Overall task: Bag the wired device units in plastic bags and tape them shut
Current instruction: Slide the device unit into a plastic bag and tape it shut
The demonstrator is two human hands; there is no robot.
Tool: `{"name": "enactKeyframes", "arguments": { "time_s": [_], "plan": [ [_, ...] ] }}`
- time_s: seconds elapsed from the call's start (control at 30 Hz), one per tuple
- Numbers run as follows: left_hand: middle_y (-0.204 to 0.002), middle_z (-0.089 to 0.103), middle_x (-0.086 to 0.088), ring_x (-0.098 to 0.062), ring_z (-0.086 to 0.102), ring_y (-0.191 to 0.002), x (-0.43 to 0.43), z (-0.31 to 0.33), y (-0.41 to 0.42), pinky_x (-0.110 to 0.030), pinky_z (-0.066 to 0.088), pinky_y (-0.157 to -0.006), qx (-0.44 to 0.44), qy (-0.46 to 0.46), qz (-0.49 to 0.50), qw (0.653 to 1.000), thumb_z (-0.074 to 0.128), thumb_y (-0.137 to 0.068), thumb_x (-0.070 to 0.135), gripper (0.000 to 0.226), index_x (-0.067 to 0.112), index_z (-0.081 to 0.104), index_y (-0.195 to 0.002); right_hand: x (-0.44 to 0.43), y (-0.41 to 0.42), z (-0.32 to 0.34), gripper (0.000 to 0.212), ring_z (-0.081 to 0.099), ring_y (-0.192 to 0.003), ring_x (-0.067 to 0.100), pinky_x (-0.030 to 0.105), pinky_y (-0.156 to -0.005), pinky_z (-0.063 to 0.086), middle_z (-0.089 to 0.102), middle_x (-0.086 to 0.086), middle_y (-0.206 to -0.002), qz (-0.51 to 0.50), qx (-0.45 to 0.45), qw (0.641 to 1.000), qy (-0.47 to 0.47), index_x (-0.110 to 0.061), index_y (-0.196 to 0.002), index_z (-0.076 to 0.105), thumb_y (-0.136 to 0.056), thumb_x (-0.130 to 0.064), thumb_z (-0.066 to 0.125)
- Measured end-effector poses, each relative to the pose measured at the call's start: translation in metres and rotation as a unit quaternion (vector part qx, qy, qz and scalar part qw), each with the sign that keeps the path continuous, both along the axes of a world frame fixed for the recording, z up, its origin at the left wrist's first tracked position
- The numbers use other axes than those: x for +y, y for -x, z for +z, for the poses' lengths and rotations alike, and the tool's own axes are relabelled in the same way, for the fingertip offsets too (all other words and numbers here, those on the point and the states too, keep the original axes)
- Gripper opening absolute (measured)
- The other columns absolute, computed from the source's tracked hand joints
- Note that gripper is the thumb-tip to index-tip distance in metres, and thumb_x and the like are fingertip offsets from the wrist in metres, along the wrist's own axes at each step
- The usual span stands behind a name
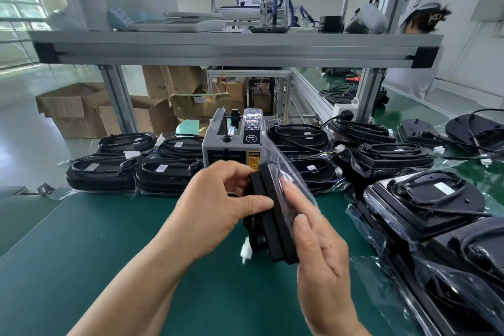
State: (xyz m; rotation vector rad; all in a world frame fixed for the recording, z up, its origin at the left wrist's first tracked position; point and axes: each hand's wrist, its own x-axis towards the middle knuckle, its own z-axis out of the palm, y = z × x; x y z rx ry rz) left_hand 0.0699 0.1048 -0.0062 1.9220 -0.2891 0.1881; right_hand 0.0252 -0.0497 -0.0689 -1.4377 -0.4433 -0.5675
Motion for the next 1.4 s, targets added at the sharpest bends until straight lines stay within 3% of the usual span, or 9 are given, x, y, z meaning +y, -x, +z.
{"name": "enactKeyframes", "arguments": {
  "time_s": [0.23, 0.37, 0.47, 0.63, 0.83, 0.93, 1.1, 1.23, 1.4],
  "plan": [
    [-0.094, 0.066, 0.012, -0.007, 0.064, -0.091, 0.009, -0.026, -0.001, -0.029, 0.057, -0.081, -0.029, -0.018, 0.016, 0.999, 0.09, -0.059, 0.025, 0.038, 0.035, 0.072, -0.091, -0.009, 0.006, -0.03, 0.064, 0.038, -0.145, 0.018, 0.044, -0.117, 0.035, 0.047, -0.005, -0.153, 0.108, 0.082, 0.991, 0.021, -0.023, -0.147, 0.049, -0.085, -0.024, 0.068],
    [-0.102, 0.062, 0.016, -0.006, 0.064, -0.098, 0.005, -0.05, 0.013, -0.022, 0.053, -0.082, -0.041, -0.034, -0.001, 0.999, 0.085, -0.056, 0.035, 0.046, 0.043, 0.067, -0.097, -0.015, 0.033, -0.035, 0.082, 0.044, -0.138, 0.0, 0.027, -0.11, 0.038, 0.05, -0.026, -0.145, -0.031, 0.133, 0.985, 0.101, -0.048, -0.141, 0.047, -0.063, -0.044, 0.074],
    [-0.102, 0.059, 0.015, -0.01, 0.062, -0.097, -0.004, -0.063, 0.023, -0.025, 0.051, -0.085, -0.072, -0.074, -0.008, 0.995, 0.087, -0.06, 0.029, 0.045, 0.041, 0.063, -0.097, -0.009, 0.04, -0.022, 0.089, 0.044, -0.131, -0.013, 0.006, -0.104, 0.033, 0.052, -0.034, -0.138, -0.155, 0.131, 0.967, 0.156, -0.043, -0.143, 0.048, -0.058, -0.049, 0.073],
    [-0.099, 0.055, 0.014, -0.009, 0.06, -0.094, -0.018, -0.074, 0.033, -0.019, 0.049, -0.08, -0.134, -0.1, -0.024, 0.986, 0.078, -0.063, 0.019, 0.043, 0.036, 0.059, -0.098, -0.002, 0.032, -0.019, 0.059, 0.047, -0.122, -0.02, -0.003, -0.095, 0.033, 0.059, -0.024, -0.132, -0.195, 0.119, 0.958, 0.176, -0.027, -0.138, 0.057, -0.083, -0.014, 0.077],
    [-0.103, 0.053, 0.016, -0.01, 0.057, -0.1, -0.011, -0.082, 0.038, -0.015, 0.045, -0.085, -0.126, -0.108, -0.027, 0.986, 0.09, -0.069, 0.018, 0.05, 0.038, 0.055, -0.099, -0.005, 0.034, -0.019, 0.03, 0.055, -0.046, 0.004, 0.007, -0.05, 0.037, 0.066, -0.002, -0.059, -0.191, 0.194, 0.962, 0.033, -0.049, -0.112, 0.068, -0.1, -0.053, 0.04],
    [-0.104, 0.053, 0.016, -0.01, 0.058, -0.1, -0.012, -0.081, 0.037, -0.017, 0.047, -0.084, -0.122, -0.108, -0.027, 0.986, 0.09, -0.069, 0.016, 0.051, 0.037, 0.055, -0.1, 0.003, 0.036, -0.024, 0.027, 0.069, -0.069, -0.002, 0.005, -0.061, 0.045, 0.075, -0.016, -0.073, -0.16, 0.199, 0.966, -0.026, -0.047, -0.111, 0.072, -0.096, -0.047, 0.049],
    [-0.102, 0.057, 0.015, -0.01, 0.061, -0.096, -0.006, -0.076, 0.035, -0.015, 0.048, -0.081, -0.14, -0.111, -0.07, 0.981, 0.083, -0.074, 0.029, 0.036, 0.036, 0.06, -0.101, 0.01, 0.03, -0.032, 0.048, 0.068, -0.107, -0.001, 0.006, -0.083, 0.049, 0.074, -0.018, -0.11, -0.143, 0.193, 0.971, -0.015, -0.028, -0.109, 0.076, -0.085, 0.013, 0.066],
    [-0.085, 0.07, 0.013, -0.003, 0.064, -0.076, 0.001, -0.069, 0.005, -0.015, 0.05, -0.071, -0.027, 0.021, 0.046, 0.998, 0.072, -0.085, 0.039, 0.003, 0.037, 0.073, -0.086, 0.007, 0.028, -0.033, 0.044, 0.065, -0.107, -0.007, 0.002, -0.086, 0.045, 0.071, -0.024, -0.113, -0.215, 0.144, 0.965, 0.052, -0.028, -0.108, 0.076, -0.081, 0.007, 0.071],
    [-0.068, 0.067, 0.001, -0.006, 0.054, -0.051, 0.012, -0.063, -0.081, -0.021, 0.047, -0.053, 0.185, 0.253, 0.194, 0.93, 0.065, -0.094, 0.017, 0.013, 0.011, 0.073, -0.087, 0.006, 0.028, -0.032, 0.042, 0.064, -0.107, -0.008, 0.0, -0.089, 0.043, 0.07, -0.026, -0.114, -0.225, 0.124, 0.965, 0.06, -0.028, -0.108, 0.075, -0.081, 0.003, 0.069]
  ]
}}
